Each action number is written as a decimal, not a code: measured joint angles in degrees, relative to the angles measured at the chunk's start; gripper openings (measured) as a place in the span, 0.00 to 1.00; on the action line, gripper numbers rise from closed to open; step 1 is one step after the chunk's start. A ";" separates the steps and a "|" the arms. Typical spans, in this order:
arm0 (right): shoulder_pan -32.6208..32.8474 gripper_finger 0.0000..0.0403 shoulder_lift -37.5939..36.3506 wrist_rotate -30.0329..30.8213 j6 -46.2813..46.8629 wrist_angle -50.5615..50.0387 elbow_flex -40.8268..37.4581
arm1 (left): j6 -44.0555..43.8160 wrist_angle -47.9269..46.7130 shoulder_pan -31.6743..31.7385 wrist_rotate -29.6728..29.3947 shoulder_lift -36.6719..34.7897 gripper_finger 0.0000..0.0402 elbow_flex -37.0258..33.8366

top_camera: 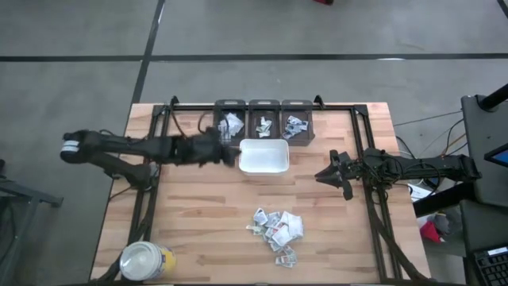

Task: Pick & Place First Aid Supplies
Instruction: Put the white alcohol pad into the right black bin

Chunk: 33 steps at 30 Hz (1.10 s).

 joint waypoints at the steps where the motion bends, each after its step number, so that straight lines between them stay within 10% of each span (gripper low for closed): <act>1: 0.00 0.21 -0.01 0.00 0.01 0.00 0.00 | 0.05 0.90 -2.13 -0.87 0.59 0.29 0.00; 14: 0.01 0.17 0.00 0.01 0.00 0.00 0.00 | 1.40 16.69 -21.10 -7.07 13.63 0.29 0.00; 33: 0.00 0.21 0.01 0.01 0.01 0.00 0.00 | 10.92 16.20 -23.27 -1.83 19.58 0.29 0.00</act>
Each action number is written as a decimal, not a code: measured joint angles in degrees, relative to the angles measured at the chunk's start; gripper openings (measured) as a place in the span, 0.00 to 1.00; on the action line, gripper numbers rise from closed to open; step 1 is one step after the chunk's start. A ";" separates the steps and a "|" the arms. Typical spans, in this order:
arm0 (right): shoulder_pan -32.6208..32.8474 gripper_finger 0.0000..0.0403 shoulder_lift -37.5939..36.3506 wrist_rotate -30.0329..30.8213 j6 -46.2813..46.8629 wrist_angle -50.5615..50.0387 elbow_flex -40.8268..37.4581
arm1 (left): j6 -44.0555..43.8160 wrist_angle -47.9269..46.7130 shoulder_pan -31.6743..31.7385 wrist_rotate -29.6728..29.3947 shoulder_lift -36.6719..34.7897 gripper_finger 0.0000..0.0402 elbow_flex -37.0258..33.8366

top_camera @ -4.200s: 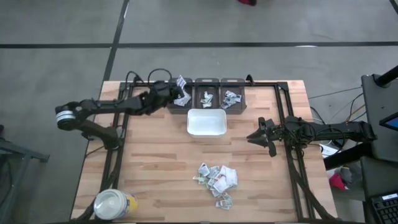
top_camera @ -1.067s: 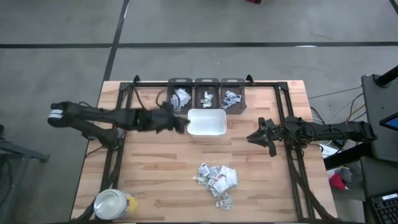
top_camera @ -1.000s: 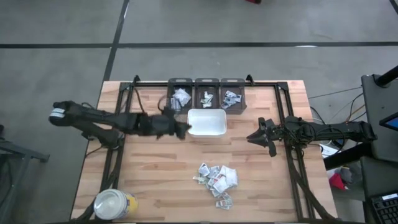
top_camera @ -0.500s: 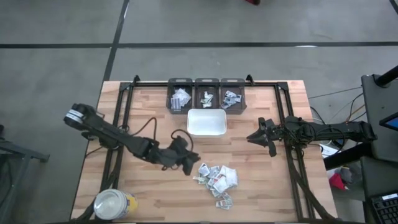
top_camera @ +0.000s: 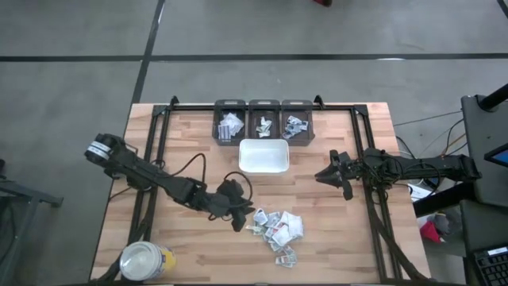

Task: Pick & Place First Aid Supplies
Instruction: Put the white alcohol pad into the right black bin

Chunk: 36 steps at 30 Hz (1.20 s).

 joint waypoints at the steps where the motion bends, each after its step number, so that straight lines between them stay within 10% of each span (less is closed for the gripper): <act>1: 0.00 0.21 -0.01 0.01 0.00 0.00 0.00 | 0.53 -0.36 0.00 0.14 0.00 0.29 0.00; 36: 0.00 0.19 0.01 -0.01 0.01 0.00 0.00 | 11.49 -7.01 0.00 0.16 0.24 0.29 0.00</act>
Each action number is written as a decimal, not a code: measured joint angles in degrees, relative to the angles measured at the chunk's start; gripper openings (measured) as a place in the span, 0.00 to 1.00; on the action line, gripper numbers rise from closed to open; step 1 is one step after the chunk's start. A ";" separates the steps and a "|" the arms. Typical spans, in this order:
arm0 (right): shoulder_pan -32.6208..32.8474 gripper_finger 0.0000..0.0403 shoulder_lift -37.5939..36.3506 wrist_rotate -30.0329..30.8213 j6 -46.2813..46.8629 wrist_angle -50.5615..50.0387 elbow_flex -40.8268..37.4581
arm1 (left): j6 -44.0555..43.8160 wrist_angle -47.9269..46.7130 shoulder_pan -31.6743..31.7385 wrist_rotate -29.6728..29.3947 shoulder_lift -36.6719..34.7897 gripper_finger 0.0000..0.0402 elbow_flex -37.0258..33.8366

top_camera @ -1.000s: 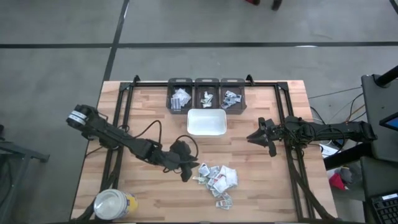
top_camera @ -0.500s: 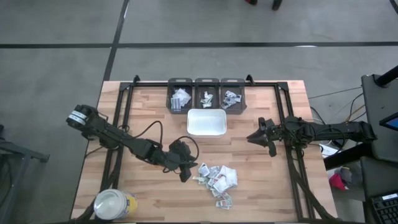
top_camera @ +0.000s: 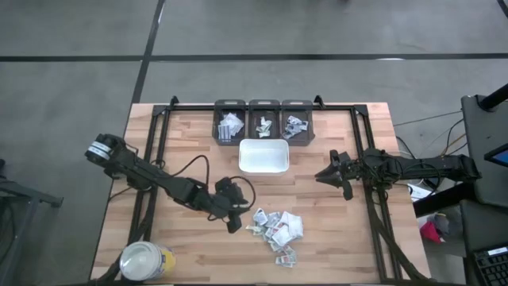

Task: Pick & Place First Aid Supplies
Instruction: Put the white alcohol pad into the right black bin

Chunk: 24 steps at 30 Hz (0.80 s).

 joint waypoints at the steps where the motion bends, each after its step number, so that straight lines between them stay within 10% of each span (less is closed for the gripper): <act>1: 0.00 0.19 -0.02 0.00 0.00 0.00 0.00 | 0.84 -0.46 0.00 0.00 0.17 0.29 0.00; 24: 0.00 0.21 -0.01 0.02 0.00 0.00 0.00 | 8.03 -15.21 4.37 7.75 17.79 0.29 16.86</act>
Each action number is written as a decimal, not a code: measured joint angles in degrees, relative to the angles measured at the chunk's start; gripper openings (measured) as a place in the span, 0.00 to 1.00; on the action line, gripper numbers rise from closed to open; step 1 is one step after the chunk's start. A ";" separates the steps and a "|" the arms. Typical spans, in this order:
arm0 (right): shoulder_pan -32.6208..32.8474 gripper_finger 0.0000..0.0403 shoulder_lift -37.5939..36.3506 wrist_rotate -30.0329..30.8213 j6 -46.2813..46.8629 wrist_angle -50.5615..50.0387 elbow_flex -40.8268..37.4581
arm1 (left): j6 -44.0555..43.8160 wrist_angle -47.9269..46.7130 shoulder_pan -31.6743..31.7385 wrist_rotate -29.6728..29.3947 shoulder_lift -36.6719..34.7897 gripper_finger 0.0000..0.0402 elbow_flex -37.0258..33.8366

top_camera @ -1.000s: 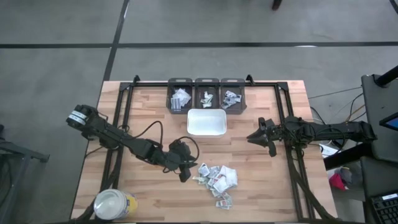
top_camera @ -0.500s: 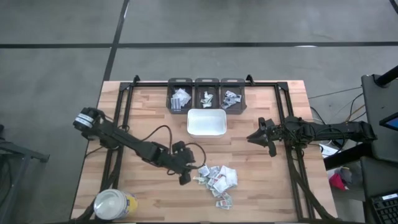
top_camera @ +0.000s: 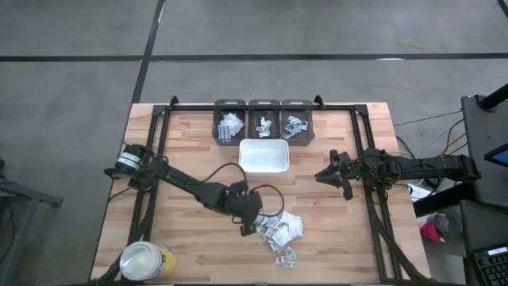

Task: Pick & Place First Aid Supplies
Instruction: Put the white alcohol pad into the right black bin

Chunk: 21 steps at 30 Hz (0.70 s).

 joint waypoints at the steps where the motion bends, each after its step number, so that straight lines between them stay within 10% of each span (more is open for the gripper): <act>1: 0.02 0.20 0.00 -0.02 0.00 0.00 0.00 | -0.74 -0.22 0.36 1.15 0.31 0.29 0.91; 9: 0.01 0.17 0.01 0.00 0.00 0.00 0.00 | -9.01 -1.31 1.99 9.11 0.17 0.29 3.68; 21: 0.00 0.21 0.01 0.00 0.00 0.00 0.00 | 23.69 -2.67 -0.60 8.47 0.98 0.29 0.24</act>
